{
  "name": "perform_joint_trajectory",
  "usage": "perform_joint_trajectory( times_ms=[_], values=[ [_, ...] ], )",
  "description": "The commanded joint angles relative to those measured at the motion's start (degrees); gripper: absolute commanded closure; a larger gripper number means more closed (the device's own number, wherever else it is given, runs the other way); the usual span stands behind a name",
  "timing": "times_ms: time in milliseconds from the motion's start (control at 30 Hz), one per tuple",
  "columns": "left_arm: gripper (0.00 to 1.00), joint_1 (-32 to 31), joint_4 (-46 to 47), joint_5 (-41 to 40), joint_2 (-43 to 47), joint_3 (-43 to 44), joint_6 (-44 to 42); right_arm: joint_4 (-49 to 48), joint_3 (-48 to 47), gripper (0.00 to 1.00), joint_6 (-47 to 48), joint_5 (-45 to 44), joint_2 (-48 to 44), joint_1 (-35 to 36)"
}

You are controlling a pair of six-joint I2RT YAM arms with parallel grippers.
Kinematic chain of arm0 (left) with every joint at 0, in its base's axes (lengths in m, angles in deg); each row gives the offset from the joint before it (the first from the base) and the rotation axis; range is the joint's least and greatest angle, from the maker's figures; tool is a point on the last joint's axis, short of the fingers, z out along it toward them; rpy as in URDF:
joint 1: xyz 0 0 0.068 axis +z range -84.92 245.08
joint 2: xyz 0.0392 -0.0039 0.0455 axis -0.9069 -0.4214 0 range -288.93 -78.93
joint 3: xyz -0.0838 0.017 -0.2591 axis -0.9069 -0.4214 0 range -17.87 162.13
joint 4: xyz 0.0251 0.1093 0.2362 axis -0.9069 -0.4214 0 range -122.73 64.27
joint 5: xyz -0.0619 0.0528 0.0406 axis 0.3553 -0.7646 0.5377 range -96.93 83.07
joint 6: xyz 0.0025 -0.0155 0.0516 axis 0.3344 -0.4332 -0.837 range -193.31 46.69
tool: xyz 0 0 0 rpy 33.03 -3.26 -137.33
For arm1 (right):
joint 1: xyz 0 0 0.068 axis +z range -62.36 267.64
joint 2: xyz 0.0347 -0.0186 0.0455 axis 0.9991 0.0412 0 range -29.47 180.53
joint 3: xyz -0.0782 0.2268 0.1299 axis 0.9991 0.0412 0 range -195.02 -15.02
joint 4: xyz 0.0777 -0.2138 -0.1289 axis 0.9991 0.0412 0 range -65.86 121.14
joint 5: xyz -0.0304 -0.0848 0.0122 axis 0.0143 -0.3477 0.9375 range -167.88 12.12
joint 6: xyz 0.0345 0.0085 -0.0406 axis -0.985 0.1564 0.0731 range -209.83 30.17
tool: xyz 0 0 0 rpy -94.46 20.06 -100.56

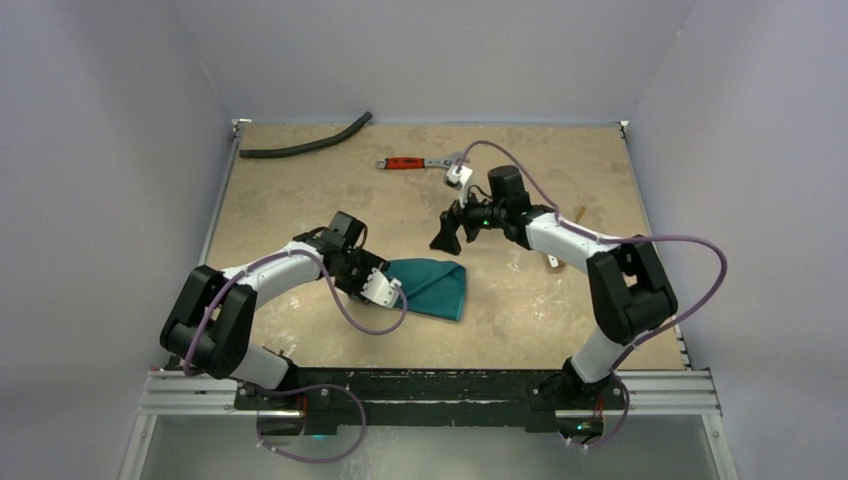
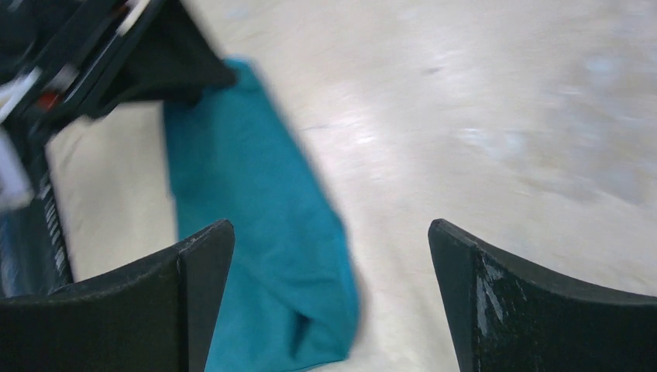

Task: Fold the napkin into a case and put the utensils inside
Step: Turn over the smaller rectangle folded napkin at the center of the board, then pick up the spoon from the corner of the board.

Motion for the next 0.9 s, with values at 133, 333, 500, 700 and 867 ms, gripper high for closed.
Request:
perform_joint_trajectory(
  times_ms=[133, 333, 500, 700, 867],
  values=[
    [0.40, 2.37, -12.47, 4.18, -4.11, 6.24, 12.87, -9.83, 1.69, 0.01, -29.92, -35.63, -9.24, -9.08],
    [0.10, 6.56, -16.86, 9.02, -3.01, 15.45, 22.35, -1.52, 3.34, 0.01, -34.79, -49.84, -13.88, -13.39],
    [0.04, 8.69, -14.73, 8.55, -0.02, 21.66, 33.90, 6.83, 0.21, 0.01, -32.89, -59.81, -9.81, -15.08],
    [0.01, 10.43, -14.92, 7.55, -0.80, 33.28, 46.03, 8.66, -0.49, 0.01, -31.91, -59.07, -3.67, -19.93],
    [0.01, 14.80, -17.99, 11.93, -5.63, 42.66, 50.66, 8.53, -0.87, 0.01, -31.62, -54.23, -0.80, -22.67]
  ],
)
